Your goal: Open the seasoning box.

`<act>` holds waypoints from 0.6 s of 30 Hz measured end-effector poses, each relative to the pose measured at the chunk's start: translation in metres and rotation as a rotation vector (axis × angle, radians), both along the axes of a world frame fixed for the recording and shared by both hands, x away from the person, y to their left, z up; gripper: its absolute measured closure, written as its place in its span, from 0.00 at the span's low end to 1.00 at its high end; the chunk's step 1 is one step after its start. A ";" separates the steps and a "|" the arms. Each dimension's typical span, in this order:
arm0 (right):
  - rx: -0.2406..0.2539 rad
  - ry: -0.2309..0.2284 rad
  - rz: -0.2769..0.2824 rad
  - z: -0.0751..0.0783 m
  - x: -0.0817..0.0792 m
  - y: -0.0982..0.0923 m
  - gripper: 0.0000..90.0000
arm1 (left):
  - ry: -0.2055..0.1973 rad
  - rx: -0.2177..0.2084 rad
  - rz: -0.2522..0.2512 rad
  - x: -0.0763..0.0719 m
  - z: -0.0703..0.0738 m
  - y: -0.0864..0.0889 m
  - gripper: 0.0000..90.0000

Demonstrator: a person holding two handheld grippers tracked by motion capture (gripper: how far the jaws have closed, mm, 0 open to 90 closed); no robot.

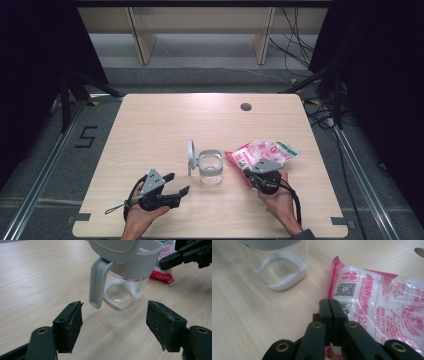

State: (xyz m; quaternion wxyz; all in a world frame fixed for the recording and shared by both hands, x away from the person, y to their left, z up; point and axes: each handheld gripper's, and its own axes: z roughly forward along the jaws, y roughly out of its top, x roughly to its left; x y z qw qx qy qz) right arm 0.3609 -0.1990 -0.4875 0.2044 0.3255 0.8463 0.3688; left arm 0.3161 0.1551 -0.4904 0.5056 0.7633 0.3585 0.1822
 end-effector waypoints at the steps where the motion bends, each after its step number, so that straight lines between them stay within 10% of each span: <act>1: -0.004 -0.015 0.011 0.000 0.001 -0.002 1.00 | -0.004 0.003 -0.002 0.000 0.000 0.000 0.32; 13: 0.022 0.002 -0.058 0.004 0.001 -0.029 1.00 | 0.022 -0.014 0.022 -0.001 -0.001 -0.002 0.32; 18: 0.149 0.000 -0.115 0.011 -0.002 -0.047 0.87 | 0.021 -0.025 0.022 0.000 -0.001 0.000 0.32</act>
